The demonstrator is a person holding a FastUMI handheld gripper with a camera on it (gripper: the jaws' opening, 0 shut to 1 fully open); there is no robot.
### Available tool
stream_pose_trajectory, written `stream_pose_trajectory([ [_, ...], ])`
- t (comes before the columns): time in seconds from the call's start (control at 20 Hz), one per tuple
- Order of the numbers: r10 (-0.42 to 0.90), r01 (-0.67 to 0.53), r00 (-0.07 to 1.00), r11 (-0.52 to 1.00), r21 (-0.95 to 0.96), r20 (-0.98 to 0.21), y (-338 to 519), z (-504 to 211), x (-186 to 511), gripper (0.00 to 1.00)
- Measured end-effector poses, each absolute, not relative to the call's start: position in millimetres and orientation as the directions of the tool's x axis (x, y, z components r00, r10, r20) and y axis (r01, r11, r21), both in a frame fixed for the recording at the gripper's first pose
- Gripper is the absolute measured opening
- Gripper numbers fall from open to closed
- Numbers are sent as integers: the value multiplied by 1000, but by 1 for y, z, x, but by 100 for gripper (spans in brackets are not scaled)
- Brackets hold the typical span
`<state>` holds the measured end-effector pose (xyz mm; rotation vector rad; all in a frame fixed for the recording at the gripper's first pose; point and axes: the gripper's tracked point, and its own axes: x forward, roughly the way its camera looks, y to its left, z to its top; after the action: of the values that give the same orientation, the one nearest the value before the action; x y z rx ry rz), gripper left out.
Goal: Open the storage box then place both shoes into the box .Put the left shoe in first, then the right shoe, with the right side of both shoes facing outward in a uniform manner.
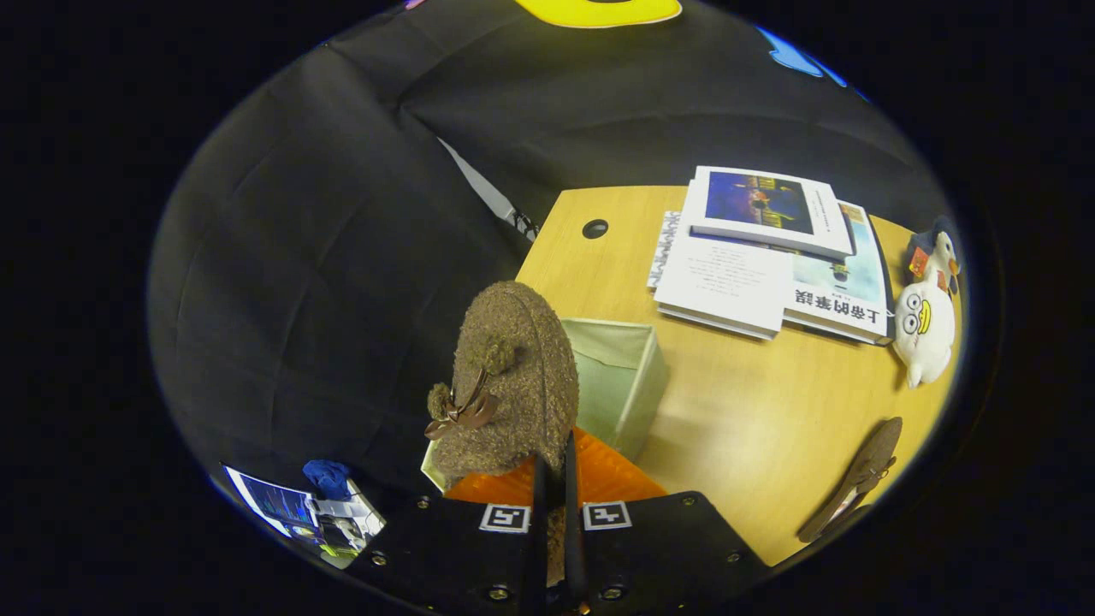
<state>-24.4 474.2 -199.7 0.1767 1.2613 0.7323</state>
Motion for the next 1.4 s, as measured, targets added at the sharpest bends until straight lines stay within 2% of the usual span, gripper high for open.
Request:
stream_pose_trajectory([
  [0.5, 524, -447, 91, 781, 436, -847, 523, -236, -35, 9],
  [0.65, 499, -465, 94, 787, 406, -861, 518, -247, -35, 95],
  [1.05, 519, -466, 126, 783, 411, -845, 484, -225, -25, 97],
  [1.4, 545, -437, 190, 792, 427, -816, 405, -192, -11, 97],
])
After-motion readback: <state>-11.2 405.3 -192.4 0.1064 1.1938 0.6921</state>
